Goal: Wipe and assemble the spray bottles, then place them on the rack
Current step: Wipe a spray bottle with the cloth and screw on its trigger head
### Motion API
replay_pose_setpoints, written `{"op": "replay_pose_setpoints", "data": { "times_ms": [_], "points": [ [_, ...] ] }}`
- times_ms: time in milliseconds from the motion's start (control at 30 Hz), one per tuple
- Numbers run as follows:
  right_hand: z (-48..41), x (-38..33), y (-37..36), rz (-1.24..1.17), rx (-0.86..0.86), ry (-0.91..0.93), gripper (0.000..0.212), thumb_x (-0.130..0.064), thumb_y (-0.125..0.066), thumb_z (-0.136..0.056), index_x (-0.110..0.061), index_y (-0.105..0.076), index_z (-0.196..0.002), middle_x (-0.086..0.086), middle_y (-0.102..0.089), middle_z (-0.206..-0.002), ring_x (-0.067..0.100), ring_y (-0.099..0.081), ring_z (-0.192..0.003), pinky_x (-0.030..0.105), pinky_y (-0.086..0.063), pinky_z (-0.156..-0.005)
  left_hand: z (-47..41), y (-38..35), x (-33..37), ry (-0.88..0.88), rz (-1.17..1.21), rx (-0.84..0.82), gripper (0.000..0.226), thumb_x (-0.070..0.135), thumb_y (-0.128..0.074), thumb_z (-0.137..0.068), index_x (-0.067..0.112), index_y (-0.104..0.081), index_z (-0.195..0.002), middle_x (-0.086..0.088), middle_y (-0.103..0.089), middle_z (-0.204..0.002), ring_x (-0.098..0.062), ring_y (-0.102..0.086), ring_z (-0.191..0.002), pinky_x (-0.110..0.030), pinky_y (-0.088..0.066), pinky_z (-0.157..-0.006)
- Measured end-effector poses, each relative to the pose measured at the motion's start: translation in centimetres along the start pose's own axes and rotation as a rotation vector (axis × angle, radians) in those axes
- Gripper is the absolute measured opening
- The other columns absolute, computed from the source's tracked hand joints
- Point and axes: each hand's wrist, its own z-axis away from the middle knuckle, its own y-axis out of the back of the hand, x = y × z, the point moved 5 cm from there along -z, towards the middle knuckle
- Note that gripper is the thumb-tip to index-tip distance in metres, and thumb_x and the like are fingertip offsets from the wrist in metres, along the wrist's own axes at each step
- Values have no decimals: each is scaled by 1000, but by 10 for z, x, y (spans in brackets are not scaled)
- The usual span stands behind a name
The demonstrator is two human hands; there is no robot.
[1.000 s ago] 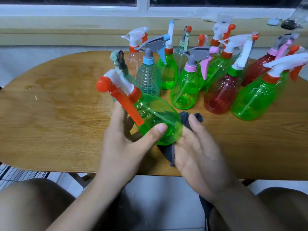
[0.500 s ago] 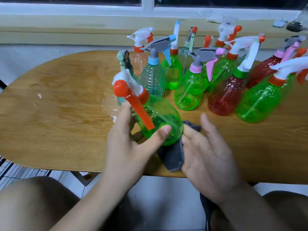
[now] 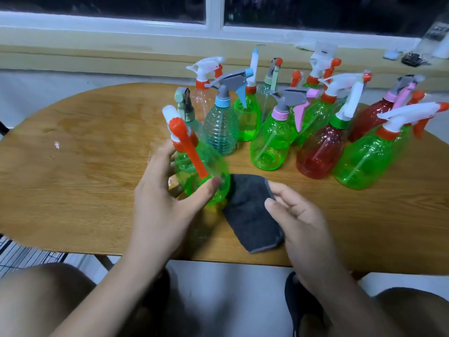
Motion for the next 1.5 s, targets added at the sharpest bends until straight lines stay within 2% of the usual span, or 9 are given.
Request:
{"op": "replay_pose_setpoints", "data": {
  "times_ms": [100,233,333,467,567,967,1167,1367,1500],
  "points": [
    [4,-5,-2,619,100,267,40,-35,-59,-104,-32,-64,-144,-25,-57,-148,-5,-47,-142,31,-37,-123,-3,7,-10,-9,-105,5,73,33,-90,-82,29,-55,-146,7,-67,-135,-14,-64,-125,-42,-53,-105],
    [4,12,-23,1114,-120,295,69,-64,-47,-98,-24,-51,-155,-13,-35,-165,6,-16,-159,19,-4,-127,-5,11,-20,-2,-135,-16,76,40,-90,-82,31,-53,-148,8,-67,-135,-15,-64,-124,-47,-54,-103],
    [1,7,-24,1279,-85,420,54,-55,-54,-101,-25,-59,-145,-7,-53,-151,20,-43,-145,34,-32,-121,-6,11,-26,13,-122,-49,77,51,-86,-80,33,-53,-147,10,-66,-136,-14,-65,-122,-47,-54,-103],
    [-8,-7,-14,1254,-9,523,26,-22,-74,-97,-24,-68,-123,-5,-66,-115,25,-61,-106,46,-55,-90,-4,10,-28,8,-127,-87,77,47,-89,-79,36,-54,-147,14,-67,-134,-12,-63,-125,-46,-52,-106],
    [-6,-21,7,1225,29,543,29,-12,-79,-93,-20,-71,-119,-2,-69,-110,27,-64,-102,47,-57,-87,-2,11,-25,-1,-120,-88,78,42,-91,-77,39,-54,-146,17,-66,-134,-7,-62,-125,-44,-53,-106],
    [20,-84,157,1465,352,359,27,-20,-77,-94,-23,-60,-115,-3,-66,-103,27,-64,-98,43,-54,-73,3,-8,-26,-39,-119,-152,83,40,-92,-74,39,-53,-147,17,-63,-137,-4,-59,-128,-35,-49,-107],
    [20,-52,194,1502,100,67,36,-41,-75,-95,-24,-68,-127,-6,-69,-125,19,-59,-117,38,-50,-97,1,-18,-28,-42,-135,-144,83,40,-92,-75,35,-53,-149,16,-61,-137,-5,-58,-129,-33,-48,-108],
    [20,-121,194,1313,361,255,13,-46,-71,-93,-36,-63,-89,-15,-65,-94,13,-65,-91,44,-55,-86,0,-22,-27,-31,-152,-169,96,41,-95,-71,34,-47,-153,14,-56,-140,-10,-56,-134,-42,-49,-112],
    [10,-168,196,1361,471,354,29,-34,-71,-96,-26,-63,-123,-4,-56,-120,26,-57,-120,49,-51,-101,-3,-16,-12,-46,-78,-180,110,42,-98,-66,38,-38,-158,11,-49,-150,-9,-50,-141,-47,-47,-116]
  ]
}}
